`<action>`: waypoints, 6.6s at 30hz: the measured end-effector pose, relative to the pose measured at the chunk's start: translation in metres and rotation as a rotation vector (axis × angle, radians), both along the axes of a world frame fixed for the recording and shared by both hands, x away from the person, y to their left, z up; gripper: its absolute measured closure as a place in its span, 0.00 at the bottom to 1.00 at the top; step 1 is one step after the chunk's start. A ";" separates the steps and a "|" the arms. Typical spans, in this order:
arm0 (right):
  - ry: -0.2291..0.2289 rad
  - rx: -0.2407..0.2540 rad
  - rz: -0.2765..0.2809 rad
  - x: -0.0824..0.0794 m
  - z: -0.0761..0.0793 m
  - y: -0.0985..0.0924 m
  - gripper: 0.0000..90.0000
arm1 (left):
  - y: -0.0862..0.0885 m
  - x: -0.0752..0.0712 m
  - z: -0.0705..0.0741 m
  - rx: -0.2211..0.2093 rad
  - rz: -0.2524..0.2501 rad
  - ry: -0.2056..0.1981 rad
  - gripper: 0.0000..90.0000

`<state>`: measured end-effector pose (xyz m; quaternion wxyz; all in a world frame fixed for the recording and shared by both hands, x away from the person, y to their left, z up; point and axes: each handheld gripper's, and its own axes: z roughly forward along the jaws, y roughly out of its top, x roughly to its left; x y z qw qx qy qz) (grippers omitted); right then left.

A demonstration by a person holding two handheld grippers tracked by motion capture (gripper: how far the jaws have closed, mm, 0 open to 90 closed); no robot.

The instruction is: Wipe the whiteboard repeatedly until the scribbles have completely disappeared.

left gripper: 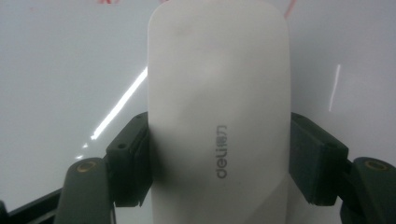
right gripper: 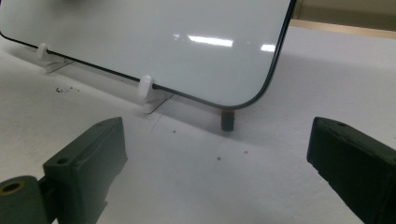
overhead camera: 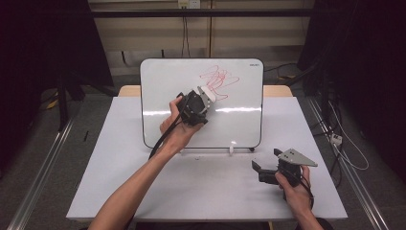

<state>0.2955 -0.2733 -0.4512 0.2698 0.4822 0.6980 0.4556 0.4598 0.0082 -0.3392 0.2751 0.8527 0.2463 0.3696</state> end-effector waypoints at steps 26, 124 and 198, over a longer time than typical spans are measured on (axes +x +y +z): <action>-0.003 0.001 0.000 0.000 0.000 -0.002 0.05 | 0.024 0.045 0.050 -0.126 0.095 0.017 0.35; -0.008 0.001 0.005 -0.003 0.001 -0.002 0.05 | -0.041 0.020 0.018 -0.088 -0.091 -0.078 0.35; -0.013 0.007 0.014 -0.004 0.000 -0.003 0.05 | -0.125 -0.002 0.003 0.038 -0.179 -0.071 0.35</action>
